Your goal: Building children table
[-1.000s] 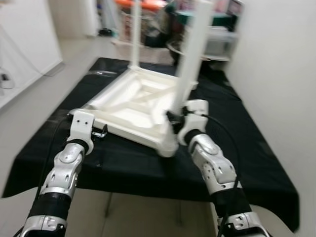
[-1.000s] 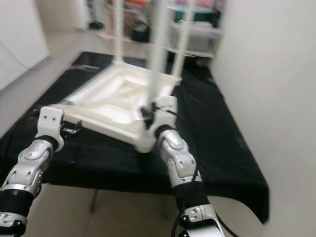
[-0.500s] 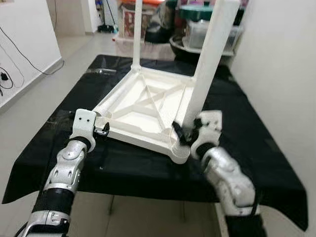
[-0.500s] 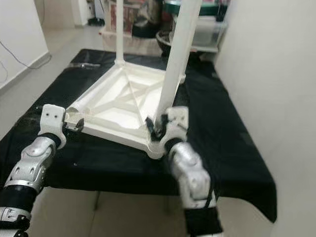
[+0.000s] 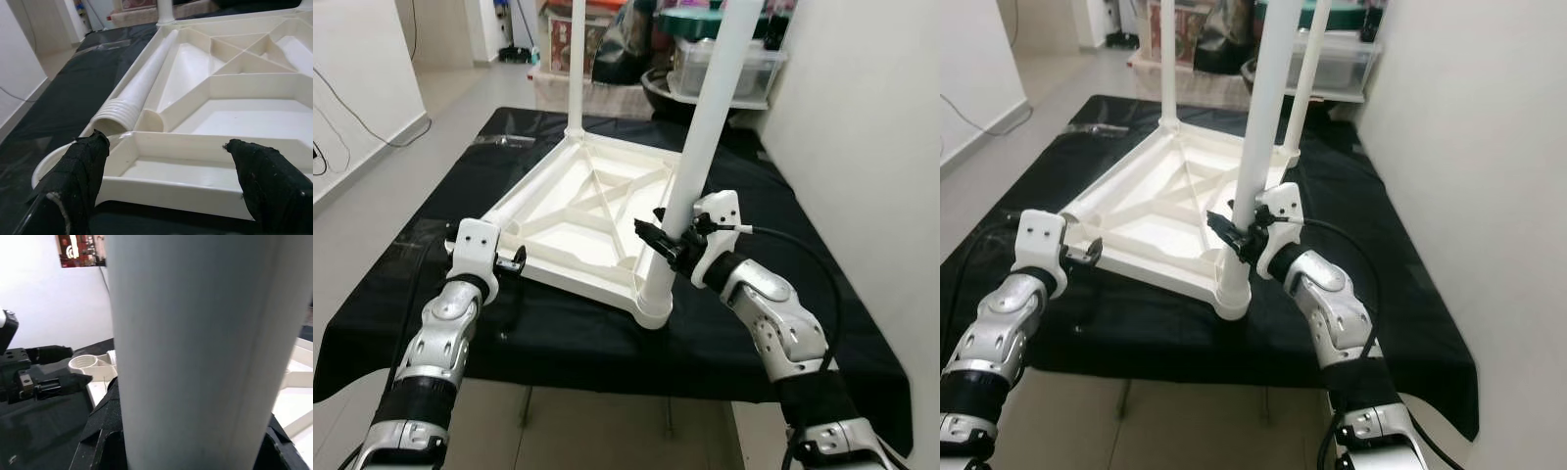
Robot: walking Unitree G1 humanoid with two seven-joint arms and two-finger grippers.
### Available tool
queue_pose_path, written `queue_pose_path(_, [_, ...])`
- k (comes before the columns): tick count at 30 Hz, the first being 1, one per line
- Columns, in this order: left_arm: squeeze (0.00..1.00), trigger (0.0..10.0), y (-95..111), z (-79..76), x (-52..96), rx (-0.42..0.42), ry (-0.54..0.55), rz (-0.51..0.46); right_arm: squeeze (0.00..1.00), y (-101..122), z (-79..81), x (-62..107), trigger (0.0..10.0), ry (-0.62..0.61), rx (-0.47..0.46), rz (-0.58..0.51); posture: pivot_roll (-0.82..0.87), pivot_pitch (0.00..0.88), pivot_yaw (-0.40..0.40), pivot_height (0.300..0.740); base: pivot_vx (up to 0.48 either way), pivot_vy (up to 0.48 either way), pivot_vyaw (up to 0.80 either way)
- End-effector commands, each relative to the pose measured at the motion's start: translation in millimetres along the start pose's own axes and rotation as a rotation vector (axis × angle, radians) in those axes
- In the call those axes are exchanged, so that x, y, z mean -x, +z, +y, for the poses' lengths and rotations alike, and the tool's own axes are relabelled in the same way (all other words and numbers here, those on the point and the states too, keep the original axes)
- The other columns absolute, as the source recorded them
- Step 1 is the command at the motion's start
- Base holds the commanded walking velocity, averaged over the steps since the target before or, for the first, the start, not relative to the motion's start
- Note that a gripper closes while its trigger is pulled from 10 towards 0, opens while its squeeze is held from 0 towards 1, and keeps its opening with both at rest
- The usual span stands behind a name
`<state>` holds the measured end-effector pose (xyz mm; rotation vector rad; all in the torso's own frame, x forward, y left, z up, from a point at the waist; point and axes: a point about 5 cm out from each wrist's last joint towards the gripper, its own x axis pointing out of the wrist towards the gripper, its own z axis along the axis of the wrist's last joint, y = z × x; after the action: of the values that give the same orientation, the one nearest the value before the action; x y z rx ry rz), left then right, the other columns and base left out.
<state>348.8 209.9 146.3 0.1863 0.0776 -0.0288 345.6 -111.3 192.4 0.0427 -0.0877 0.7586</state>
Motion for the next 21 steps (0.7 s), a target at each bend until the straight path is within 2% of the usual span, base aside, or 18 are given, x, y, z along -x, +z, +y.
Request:
queue_pose_path(1, [0.00,10.0,-4,-2.5,1.6,-0.005,-0.005,0.010,0.00,-47,-15.4,-0.1,0.0,-0.275,-0.036,0.236,0.14,0.000,-0.105,0.740,0.000,0.000,0.00])
queue_pose_path(4, [0.00,10.0,-4,-2.5,1.6,-0.005,-0.005,0.010,0.00,-47,-15.4,-0.1,0.0,-0.275,-0.036,0.236,0.14,0.000,-0.105,0.740,0.000,0.000,0.00])
queue_pose_path(5, [0.00,10.0,-4,-2.4,1.5,-0.003,-0.007,0.011,0.00,-57,-30.0,15.1,0.0,-0.640,-0.073,0.266,0.14,0.000,-0.100,0.740,0.000,0.000,0.00])
queue_pose_path(7, [0.00,10.0,-4,-2.4,1.5,-0.003,-0.007,0.011,0.00,-57,-30.0,15.1,0.0,-0.640,-0.073,0.266,0.14,0.000,-0.100,0.740,0.000,0.000,0.00])
queue_pose_path(8, [0.00,10.0,-4,-3.4,0.9,-0.004,-0.012,0.014,0.00,-59,-21.7,23.8,4.0,-0.818,-0.124,0.268,0.13,0.000,-0.089,0.740,0.000,0.000,0.00])
queue_pose_path(10, [0.00,10.0,-4,-3.4,0.9,-0.004,-0.012,0.014,0.00,-59,-21.7,23.8,4.0,-0.818,-0.124,0.268,0.13,0.000,-0.089,0.740,0.000,0.000,0.00])
queue_pose_path(11, [0.00,10.0,-4,-6.4,-0.4,-0.002,-0.021,0.017,0.00,-47,3.7,21.1,10.0,-0.755,-0.144,0.199,0.12,0.000,-0.082,0.740,0.000,0.000,0.00])
queue_pose_path(12, [0.00,10.0,-4,-6.4,-0.4,-0.002,-0.021,0.017,0.00,-47,3.7,21.1,10.0,-0.755,-0.144,0.199,0.12,0.000,-0.082,0.740,0.000,0.000,0.00])
queue_pose_path(13, [0.00,10.0,-3,-9.6,-1.7,0.000,-0.029,0.016,0.00,-30,25.1,18.9,10.0,-0.633,-0.109,0.129,0.12,0.000,-0.083,0.740,0.000,0.000,0.00])
queue_pose_path(15, [0.00,10.0,-3,-9.6,-1.7,0.000,-0.029,0.016,0.00,-30,25.1,18.9,10.0,-0.633,-0.109,0.129,0.12,0.000,-0.083,0.740,0.000,0.000,0.00])
queue_pose_path(16, [0.00,10.0,-2,-10.7,-2.1,0.001,-0.034,0.014,1.00,-18,30.5,19.1,10.0,-0.593,-0.080,0.095,0.13,0.000,-0.086,0.740,0.000,0.000,0.00])
queue_pose_path(17, [0.00,10.0,-3,-7.9,-1.7,0.000,-0.026,0.015,1.00,-6,20.8,19.2,10.0,-0.572,-0.041,0.062,0.13,0.000,-0.093,0.740,0.000,0.000,0.00])
queue_pose_path(18, [0.00,10.0,-3,-7.9,-1.7,0.000,-0.026,0.015,1.00,-6,20.8,19.2,10.0,-0.572,-0.041,0.062,0.13,0.000,-0.093,0.740,0.000,0.000,0.00])
queue_pose_path(19, [0.00,10.0,-4,-4.8,-1.0,-0.003,-0.017,0.017,1.00,4,7.0,17.8,10.0,-0.557,-0.035,0.038,0.13,0.000,-0.096,0.740,0.000,0.000,0.00])
queue_pose_path(20, [0.00,10.0,-4,-4.8,-1.0,-0.003,-0.017,0.017,1.00,4,7.0,17.8,10.0,-0.557,-0.035,0.038,0.13,0.000,-0.096,0.740,0.000,0.000,0.00])
queue_pose_path(21, [0.00,10.0,-5,-2.7,-0.6,-0.004,-0.011,0.018,1.00,10,-1.3,16.5,10.0,-0.540,-0.041,0.020,0.13,0.000,-0.096,0.740,0.000,0.000,0.00])
